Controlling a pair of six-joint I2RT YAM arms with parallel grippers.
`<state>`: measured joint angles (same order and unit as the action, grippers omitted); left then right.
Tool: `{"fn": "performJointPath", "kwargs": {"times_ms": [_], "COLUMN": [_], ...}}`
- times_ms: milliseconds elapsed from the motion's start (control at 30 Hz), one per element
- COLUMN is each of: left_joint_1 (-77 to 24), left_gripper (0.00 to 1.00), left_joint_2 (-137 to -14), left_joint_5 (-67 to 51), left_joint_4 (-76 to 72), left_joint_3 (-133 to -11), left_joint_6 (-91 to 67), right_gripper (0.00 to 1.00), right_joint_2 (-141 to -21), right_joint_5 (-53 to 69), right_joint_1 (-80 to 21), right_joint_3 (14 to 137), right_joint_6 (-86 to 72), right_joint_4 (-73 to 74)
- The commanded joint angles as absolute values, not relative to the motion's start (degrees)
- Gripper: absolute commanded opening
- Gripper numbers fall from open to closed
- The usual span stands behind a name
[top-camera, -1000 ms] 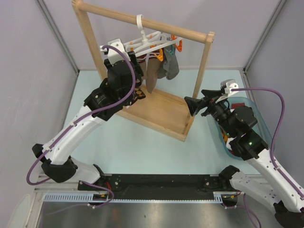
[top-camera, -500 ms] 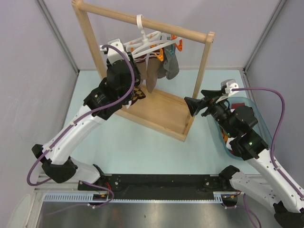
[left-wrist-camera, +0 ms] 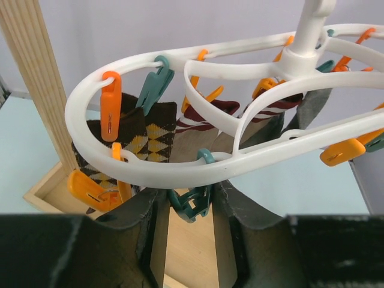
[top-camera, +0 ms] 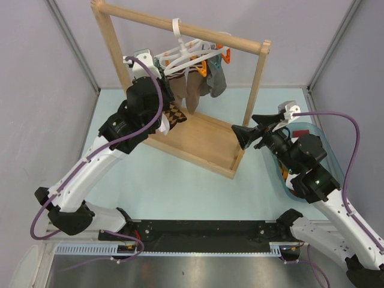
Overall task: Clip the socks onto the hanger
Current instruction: Open the clamp at the hanger, then pick up the sock from the bin.
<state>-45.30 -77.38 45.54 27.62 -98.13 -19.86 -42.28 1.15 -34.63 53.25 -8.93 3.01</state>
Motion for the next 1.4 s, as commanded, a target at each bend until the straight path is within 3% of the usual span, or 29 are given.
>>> {"fn": "performJointPath", "kwargs": {"times_ms": [0,367,700,1067,1200,1367], "left_joint_1": [-44.56,-42.10,-39.90,-38.94,-38.85,-38.85], "left_gripper": [0.22,0.03,0.00,0.00,0.00,0.00], "left_joint_2": [-74.53,-74.79,-74.71,-74.88,-75.23,-75.85], "left_joint_5": [41.93,34.82,28.31,20.93,19.87,19.16], "left_joint_4": [25.23,26.54,28.65,30.93,31.11,32.52], "left_joint_3": [-98.09,-97.82,-98.00,-100.11,-100.72,-101.95], "left_joint_6": [-15.91,-11.25,-10.20,-9.58,-9.58,-9.58], "right_gripper": [0.92,0.91,0.89,0.68,0.55,0.47], "right_joint_2": [-40.52,-38.84,-53.69,-75.31,-82.34,-90.43], "right_joint_5": [0.10,-21.16,-12.23,-5.65,-2.20,-1.23], "right_joint_1": [-34.28,-27.44,-3.72,13.07,16.34,17.05], "right_joint_3": [53.17,53.26,54.14,54.05,54.05,54.84], "right_joint_6": [-8.17,-12.74,-18.45,-14.60,-15.90,-16.35], "right_joint_4": [4.56,23.45,29.97,18.56,12.06,6.95]}}
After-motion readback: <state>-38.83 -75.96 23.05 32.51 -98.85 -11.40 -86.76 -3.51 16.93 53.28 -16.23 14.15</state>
